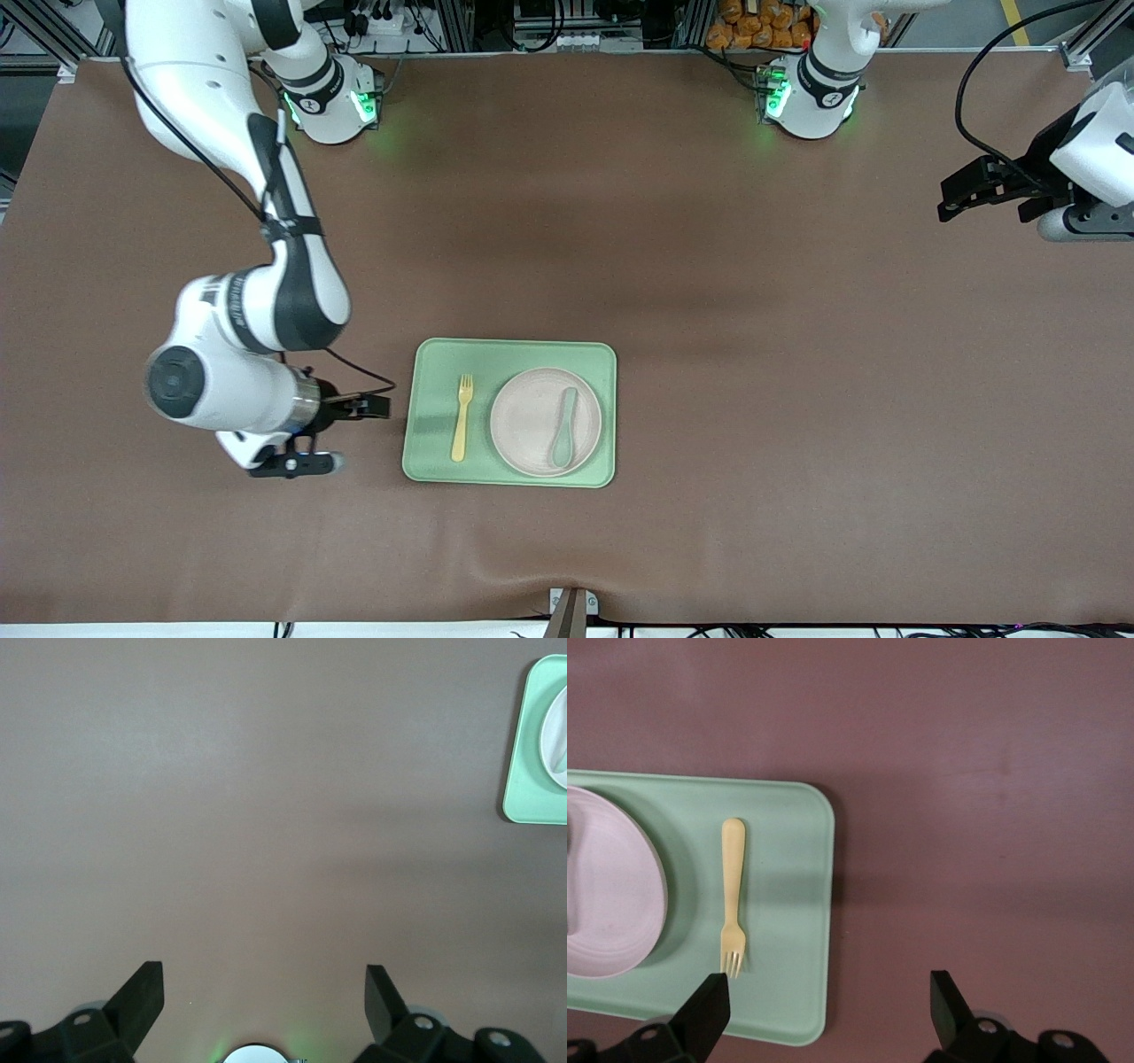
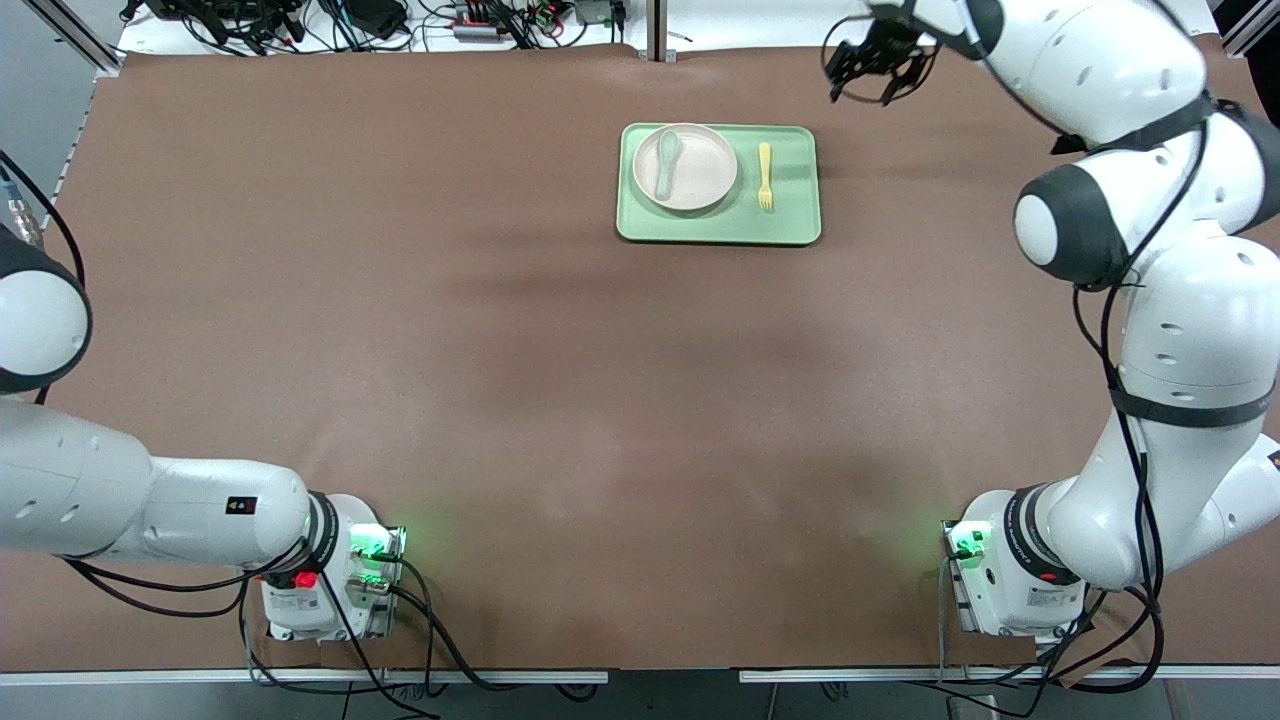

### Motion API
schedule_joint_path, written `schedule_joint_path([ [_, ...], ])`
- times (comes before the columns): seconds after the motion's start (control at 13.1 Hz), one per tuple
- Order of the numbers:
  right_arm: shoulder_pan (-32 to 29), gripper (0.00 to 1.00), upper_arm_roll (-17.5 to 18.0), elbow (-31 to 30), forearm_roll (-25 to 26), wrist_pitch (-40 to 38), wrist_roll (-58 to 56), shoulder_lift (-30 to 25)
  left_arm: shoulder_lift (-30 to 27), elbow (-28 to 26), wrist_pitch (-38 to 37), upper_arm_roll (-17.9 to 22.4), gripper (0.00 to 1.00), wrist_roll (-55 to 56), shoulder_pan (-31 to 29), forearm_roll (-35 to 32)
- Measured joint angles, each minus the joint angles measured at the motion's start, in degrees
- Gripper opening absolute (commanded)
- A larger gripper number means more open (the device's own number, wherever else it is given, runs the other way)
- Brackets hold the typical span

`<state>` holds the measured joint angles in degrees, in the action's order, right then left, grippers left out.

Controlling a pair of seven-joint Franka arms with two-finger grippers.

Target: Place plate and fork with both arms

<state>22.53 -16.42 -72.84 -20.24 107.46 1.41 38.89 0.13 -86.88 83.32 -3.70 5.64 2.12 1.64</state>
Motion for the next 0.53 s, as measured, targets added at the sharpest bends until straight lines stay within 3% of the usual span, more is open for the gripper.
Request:
schedule_joint_path([
  [0.53,-0.33,1.00,-5.73,0.17,1.22,-10.21,-0.01,-8.82,-1.92,0.24,0.01,0.02,1.00,0.00,-0.05,-0.77],
])
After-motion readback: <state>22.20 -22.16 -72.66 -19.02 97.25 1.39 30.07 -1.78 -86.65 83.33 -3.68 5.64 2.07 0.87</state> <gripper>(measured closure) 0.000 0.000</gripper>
